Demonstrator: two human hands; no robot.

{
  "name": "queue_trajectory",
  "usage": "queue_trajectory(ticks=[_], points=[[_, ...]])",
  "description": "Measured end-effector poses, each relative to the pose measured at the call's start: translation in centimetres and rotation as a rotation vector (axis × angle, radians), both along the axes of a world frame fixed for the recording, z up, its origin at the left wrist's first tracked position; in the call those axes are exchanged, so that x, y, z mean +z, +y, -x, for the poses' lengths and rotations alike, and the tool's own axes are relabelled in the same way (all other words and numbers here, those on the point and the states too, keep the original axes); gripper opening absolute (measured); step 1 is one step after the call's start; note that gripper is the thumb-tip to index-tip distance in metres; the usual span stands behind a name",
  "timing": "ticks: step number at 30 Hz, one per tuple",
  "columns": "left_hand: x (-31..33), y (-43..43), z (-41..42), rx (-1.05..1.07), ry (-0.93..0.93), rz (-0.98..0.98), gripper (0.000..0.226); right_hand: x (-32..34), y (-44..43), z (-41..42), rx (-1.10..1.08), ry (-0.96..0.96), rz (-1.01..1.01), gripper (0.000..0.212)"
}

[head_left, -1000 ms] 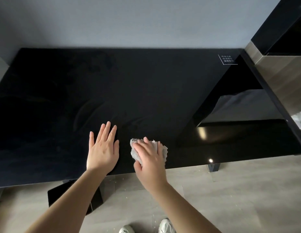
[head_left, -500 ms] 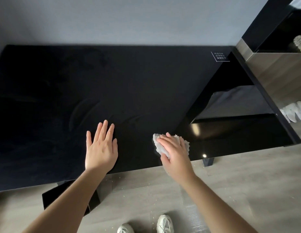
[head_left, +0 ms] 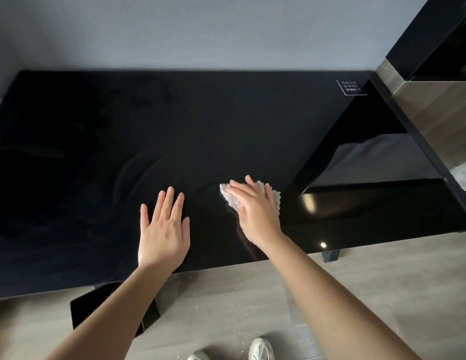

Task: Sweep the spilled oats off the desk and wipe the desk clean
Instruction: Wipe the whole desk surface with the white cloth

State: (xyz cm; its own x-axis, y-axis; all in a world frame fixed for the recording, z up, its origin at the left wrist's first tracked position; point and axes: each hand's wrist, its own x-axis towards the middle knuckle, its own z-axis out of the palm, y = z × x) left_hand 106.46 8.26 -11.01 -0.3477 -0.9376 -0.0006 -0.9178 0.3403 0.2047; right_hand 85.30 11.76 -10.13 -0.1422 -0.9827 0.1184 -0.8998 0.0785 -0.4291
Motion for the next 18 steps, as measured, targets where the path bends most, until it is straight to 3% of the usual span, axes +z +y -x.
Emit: queue_trajectory(ticks=[3,6,9,14,18], points=[[0.1,0.0,0.0,0.005,0.006,-0.008,0.054,0.1,2.0,-0.9,-0.021,-0.012,0.024,0.053],[0.6,-0.1,0.0,0.015,0.025,-0.02,0.053,-0.6,6.3,-1.1,0.142,-0.039,0.064,0.057],[2.1,-1.3,0.3,0.064,0.075,-0.037,0.046,-0.5,3.9,0.0,0.248,-0.033,0.042,0.056],[2.6,-4.3,1.6,0.087,0.082,-0.027,0.047,0.3,-4.4,-0.3,-0.009,-0.037,0.024,0.047],[0.8,-5.1,1.9,0.036,0.087,-0.027,0.054,-0.1,0.3,-0.5,0.215,-0.069,0.055,0.038]])
